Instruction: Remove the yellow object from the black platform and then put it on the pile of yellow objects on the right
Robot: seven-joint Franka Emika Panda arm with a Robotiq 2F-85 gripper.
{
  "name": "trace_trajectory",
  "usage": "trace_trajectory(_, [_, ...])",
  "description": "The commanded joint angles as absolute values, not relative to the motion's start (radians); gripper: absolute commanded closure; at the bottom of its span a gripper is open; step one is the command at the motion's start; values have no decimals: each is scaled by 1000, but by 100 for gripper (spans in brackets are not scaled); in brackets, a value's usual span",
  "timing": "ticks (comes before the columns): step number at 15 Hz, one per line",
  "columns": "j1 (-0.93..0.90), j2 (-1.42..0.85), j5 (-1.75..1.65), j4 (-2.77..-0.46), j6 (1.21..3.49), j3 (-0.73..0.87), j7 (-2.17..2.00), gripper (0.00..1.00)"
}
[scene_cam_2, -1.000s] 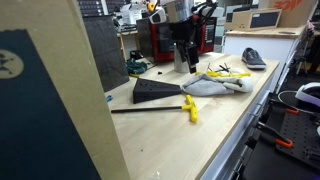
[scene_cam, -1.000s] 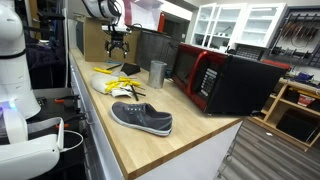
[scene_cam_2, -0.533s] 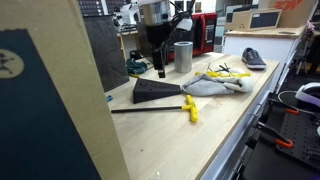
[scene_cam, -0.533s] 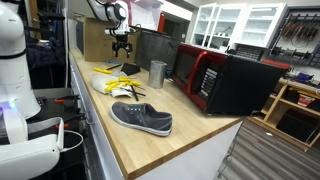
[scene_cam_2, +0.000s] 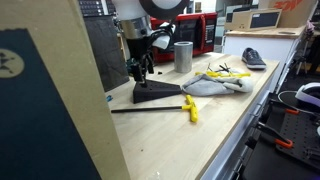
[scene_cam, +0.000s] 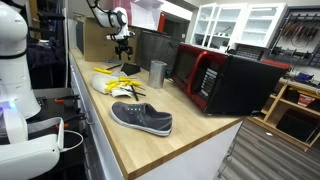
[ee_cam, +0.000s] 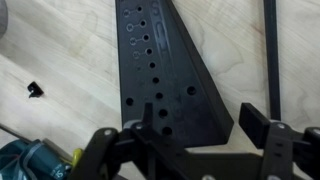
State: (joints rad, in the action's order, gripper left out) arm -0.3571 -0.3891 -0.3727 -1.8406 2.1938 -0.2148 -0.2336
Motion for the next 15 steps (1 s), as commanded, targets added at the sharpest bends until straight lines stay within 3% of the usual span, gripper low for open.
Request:
trace_trajectory(1, [-417,-466,-420,-1736,2174,-183,-280,42])
trace_trajectory(9, [-419,-578,-242,-1609,2120,-221,-146,99])
trace_trajectory(15, [-449,-630,-278,-1549,2122,-175,-154,100])
